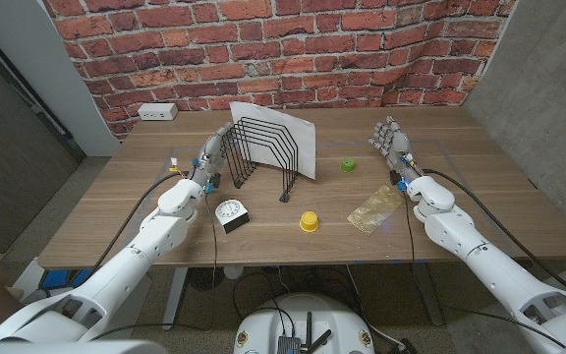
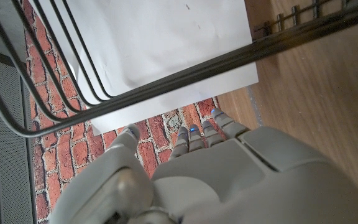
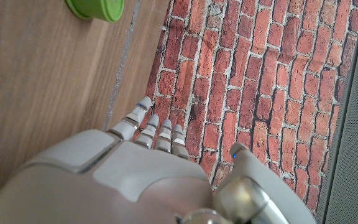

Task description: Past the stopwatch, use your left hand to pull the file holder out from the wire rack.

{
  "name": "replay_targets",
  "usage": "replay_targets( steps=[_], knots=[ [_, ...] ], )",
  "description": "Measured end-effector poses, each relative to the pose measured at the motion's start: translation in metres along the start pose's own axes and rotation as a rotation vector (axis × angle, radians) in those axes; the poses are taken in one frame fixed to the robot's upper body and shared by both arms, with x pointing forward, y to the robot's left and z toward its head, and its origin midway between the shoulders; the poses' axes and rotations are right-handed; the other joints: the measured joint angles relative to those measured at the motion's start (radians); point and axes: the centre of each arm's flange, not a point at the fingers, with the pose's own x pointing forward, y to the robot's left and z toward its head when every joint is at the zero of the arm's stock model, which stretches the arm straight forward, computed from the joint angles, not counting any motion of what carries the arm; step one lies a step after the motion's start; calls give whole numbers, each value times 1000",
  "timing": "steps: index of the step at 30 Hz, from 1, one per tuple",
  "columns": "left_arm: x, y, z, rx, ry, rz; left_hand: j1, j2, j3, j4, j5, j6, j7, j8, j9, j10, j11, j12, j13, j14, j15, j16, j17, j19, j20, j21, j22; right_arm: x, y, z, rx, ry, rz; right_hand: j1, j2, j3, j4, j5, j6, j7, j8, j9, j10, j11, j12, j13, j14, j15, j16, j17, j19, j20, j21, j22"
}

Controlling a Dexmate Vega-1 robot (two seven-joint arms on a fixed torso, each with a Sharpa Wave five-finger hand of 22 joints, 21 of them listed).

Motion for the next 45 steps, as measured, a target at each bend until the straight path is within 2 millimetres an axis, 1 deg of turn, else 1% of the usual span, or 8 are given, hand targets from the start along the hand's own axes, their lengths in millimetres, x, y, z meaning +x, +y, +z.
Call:
replay_targets(
  steps=[11, 18, 26, 36, 39, 40, 43, 45],
  knots=[
    [-8, 5, 5, 14, -14, 10, 1, 1, 5, -5, 0, 0, 0, 0, 0, 3, 2, 0, 0, 0, 0, 0, 0, 0, 0, 0, 0, 0, 6, 2, -15, -13, -4, 0, 0, 4, -4, 0, 0, 0, 0, 0, 0, 0, 0, -3, 0, 0, 0, 0, 3, -3, 0, 0],
    [-12, 9, 11, 28, -23, 10, 1, 1, 8, -8, 0, 4, 4, 0, 0, 4, 4, 0, 0, 0, 0, 0, 0, 0, 0, 0, 0, 1, 10, 5, -24, -19, -3, 0, 0, 8, 0, 0, 0, 0, 0, 0, 0, 0, 0, -3, 0, 0, 0, 0, 3, -3, 0, 0],
    [-15, 14, 20, 53, -22, 4, 1, 1, 14, -14, 0, 4, 4, 0, 0, 4, 3, 0, 0, 0, 0, 0, 0, 0, 0, 0, 0, 1, 12, 6, -34, -14, -7, 0, 0, 12, -4, 0, 0, 0, 0, 0, 0, 0, 0, -3, 0, 0, 0, -1, 3, -3, -8, 0],
    [-23, 21, 38, 100, -30, -5, 1, 1, 18, -18, 0, 6, 1, 0, 0, 4, 3, 0, 0, 0, 0, 0, 0, 0, 0, 0, 0, 0, 12, 4, -36, -7, -18, 0, 0, 16, 0, -5, 0, 0, 0, 0, 0, 0, 0, -3, 0, 0, 0, -3, 3, -3, -13, 0],
    [-23, 21, 38, 105, -30, 1, 1, 1, 18, -18, 0, 6, 1, 0, 0, 4, 3, 0, 0, 0, 0, 0, 0, 0, 0, 0, 0, 0, 13, 3, -34, -6, -19, 0, 0, 16, 0, -8, 0, 0, 0, 0, 0, 0, 0, -7, 0, 0, 0, -3, 3, -3, -13, 0],
    [-26, 23, 45, 118, -40, -2, 1, 1, 18, -18, 0, 9, -2, 0, 0, 4, 3, 0, 0, 0, 0, 0, 0, 0, 0, 0, 0, 0, 13, 2, -33, -5, -21, 0, 0, 16, 0, -9, 0, 0, 0, 0, 0, 0, 0, -8, 0, 0, 0, -3, 3, -3, -13, 0],
    [-27, 24, 48, 129, -45, 1, 1, 1, 21, -21, 0, 11, -4, 0, 0, 4, 3, 0, 0, 0, 0, 0, 0, 0, 0, 0, 0, 0, 13, 0, -31, -2, -23, 0, 0, 16, 0, -9, 0, 0, 0, 0, 0, 0, 0, -8, 0, 0, 0, -3, 3, -3, -16, 0],
    [-28, 25, 55, 143, -54, 0, 1, 1, 22, -22, 0, 11, -4, 0, 0, 4, 3, 0, 0, 0, 0, 0, 0, 0, 0, 0, 0, 0, 13, -1, -29, 0, -24, 0, 0, 20, -4, -9, 0, 0, 0, 0, 0, 0, 0, -8, 0, 0, 0, -3, 3, -3, -17, 0]
  ],
)
